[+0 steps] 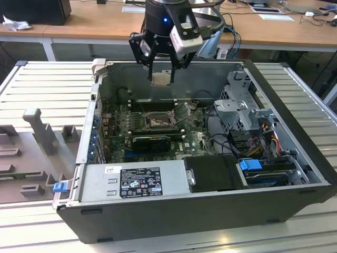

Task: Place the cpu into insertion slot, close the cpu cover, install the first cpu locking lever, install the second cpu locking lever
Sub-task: 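Place the cpu into insertion slot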

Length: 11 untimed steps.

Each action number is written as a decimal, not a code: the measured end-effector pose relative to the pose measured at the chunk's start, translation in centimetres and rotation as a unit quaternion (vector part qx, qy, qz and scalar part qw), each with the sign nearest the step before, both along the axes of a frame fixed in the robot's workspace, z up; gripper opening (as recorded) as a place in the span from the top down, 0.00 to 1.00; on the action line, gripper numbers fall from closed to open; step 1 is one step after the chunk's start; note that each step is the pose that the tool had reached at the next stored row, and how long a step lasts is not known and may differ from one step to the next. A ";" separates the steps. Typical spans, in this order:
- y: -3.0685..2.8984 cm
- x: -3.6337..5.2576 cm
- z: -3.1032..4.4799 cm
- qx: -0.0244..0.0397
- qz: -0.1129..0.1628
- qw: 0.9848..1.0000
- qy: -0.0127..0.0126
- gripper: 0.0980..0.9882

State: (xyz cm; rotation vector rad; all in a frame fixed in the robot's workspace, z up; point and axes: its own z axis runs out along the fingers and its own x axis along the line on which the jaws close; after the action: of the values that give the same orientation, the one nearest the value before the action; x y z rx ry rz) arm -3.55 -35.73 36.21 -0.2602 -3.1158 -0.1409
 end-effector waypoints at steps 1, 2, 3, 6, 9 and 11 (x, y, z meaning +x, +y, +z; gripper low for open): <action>0.00 0.00 0.00 0.000 -0.003 1.000 0.000 0.52; 0.00 0.00 0.00 0.000 -0.005 1.000 0.000 0.52; 0.00 0.00 0.00 0.000 -0.007 1.000 0.000 0.52; 0.00 0.00 0.00 0.000 -0.016 1.000 0.000 0.52; 0.00 0.00 0.00 0.000 -0.023 1.000 0.000 0.52; 0.00 0.00 0.00 0.000 -0.027 1.000 0.000 0.52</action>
State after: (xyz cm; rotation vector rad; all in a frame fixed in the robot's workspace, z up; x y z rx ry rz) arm -3.55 -35.73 36.20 -0.3455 -3.1100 -0.1408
